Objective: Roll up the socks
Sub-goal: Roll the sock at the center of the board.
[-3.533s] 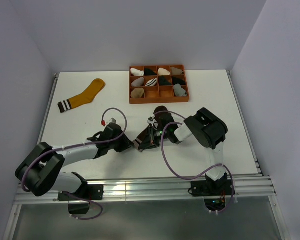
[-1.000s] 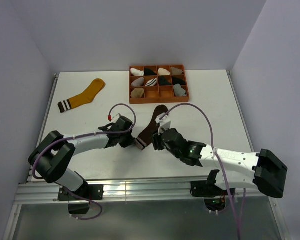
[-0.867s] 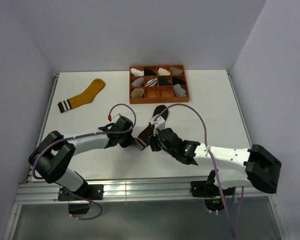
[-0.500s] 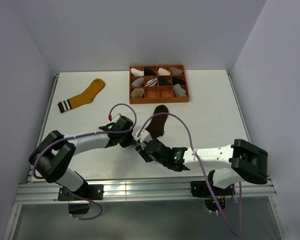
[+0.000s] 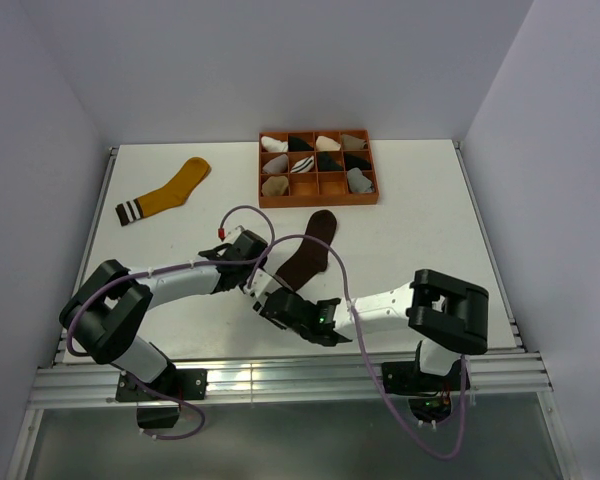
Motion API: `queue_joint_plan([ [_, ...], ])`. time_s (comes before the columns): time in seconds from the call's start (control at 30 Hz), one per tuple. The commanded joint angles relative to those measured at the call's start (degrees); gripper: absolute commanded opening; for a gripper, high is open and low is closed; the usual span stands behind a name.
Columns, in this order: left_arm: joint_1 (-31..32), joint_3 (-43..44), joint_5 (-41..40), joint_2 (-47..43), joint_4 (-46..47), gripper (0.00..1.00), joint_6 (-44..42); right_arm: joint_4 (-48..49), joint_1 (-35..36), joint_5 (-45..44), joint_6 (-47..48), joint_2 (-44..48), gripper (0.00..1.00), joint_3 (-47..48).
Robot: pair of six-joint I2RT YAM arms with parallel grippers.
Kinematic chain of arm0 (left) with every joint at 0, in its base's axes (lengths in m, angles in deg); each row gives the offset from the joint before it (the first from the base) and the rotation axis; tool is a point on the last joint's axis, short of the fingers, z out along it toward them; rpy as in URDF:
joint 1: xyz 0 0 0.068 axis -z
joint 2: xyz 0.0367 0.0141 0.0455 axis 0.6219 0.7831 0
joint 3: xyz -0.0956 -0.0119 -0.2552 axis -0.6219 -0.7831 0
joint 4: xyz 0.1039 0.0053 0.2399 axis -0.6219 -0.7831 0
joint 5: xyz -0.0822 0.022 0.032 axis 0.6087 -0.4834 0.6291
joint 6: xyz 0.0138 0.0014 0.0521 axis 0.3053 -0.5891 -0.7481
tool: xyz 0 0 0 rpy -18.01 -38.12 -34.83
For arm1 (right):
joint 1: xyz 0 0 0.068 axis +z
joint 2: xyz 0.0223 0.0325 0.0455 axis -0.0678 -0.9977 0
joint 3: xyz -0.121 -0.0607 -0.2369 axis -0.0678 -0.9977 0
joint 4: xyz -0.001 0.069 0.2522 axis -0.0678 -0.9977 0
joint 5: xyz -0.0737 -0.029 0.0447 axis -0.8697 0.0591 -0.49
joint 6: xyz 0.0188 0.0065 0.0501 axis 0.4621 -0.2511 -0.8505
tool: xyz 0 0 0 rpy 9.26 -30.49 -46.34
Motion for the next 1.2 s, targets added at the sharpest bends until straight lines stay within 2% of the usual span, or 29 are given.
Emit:
queue_joint_plan([
  [0.0,0.06,0.62,-2.03,0.50,-4.68,0.08,-1.48,3.13,-0.04,-3.85,0.45,-1.54,0.45,1.93],
  [0.17,0.06,0.79,-2.11,0.59,-5.11,0.08,-1.66,3.40,-2.06,-6.83,-1.05,-2.33,0.44,0.87],
  [0.5,0.06,1.50,-1.76,1.56,-5.29,0.08,-1.92,1.91,-5.40,-1.30,-2.72,-3.65,0.44,1.13],
  [0.77,0.06,1.93,-0.97,2.61,-4.85,0.08,-1.92,0.68,-5.58,-0.60,-3.42,-4.35,0.42,1.66],
  [1.17,0.06,2.90,-0.53,2.87,-5.64,0.08,-2.10,-2.23,-5.05,3.88,-5.09,3.82,0.47,3.16],
])
